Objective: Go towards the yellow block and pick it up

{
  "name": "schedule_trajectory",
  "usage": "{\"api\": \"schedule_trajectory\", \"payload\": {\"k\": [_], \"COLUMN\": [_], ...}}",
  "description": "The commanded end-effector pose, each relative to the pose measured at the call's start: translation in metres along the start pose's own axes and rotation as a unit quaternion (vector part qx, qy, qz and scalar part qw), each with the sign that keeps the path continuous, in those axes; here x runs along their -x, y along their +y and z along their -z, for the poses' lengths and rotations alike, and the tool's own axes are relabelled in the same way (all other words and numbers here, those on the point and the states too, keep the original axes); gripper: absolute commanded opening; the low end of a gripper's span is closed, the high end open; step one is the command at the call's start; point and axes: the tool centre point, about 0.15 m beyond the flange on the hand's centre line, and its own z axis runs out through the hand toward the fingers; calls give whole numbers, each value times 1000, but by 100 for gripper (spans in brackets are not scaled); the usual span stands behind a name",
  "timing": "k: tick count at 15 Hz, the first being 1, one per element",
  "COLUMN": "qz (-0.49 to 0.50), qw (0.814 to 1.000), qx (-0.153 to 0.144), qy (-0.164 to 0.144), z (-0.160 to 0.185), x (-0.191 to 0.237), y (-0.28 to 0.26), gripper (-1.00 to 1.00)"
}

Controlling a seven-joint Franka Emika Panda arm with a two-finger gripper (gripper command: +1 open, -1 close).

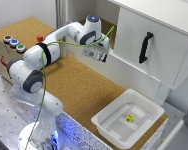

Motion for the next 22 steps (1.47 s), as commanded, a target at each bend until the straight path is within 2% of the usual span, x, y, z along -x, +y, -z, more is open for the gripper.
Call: {"api": "schedule_trajectory", "payload": {"k": [1, 4, 6, 8, 11, 14, 19, 22], "qz": [26, 38, 44, 47, 61, 55, -11, -31], "qw": [999, 999, 998, 998, 997, 997, 996, 995], "qx": [18, -13, -27, -48, -50, -54, -59, -73], "qy": [-22, -7, 18, 16, 16, -13, -61, -59], "z": [-48, -77, -86, -98, -104, -125, -161, -180], "x": [28, 52, 66, 80, 99, 121, 168, 181], "y": [87, 148, 180, 206, 232, 250, 280, 289], "gripper": [100, 100, 100, 100, 100, 100, 100, 100]}}
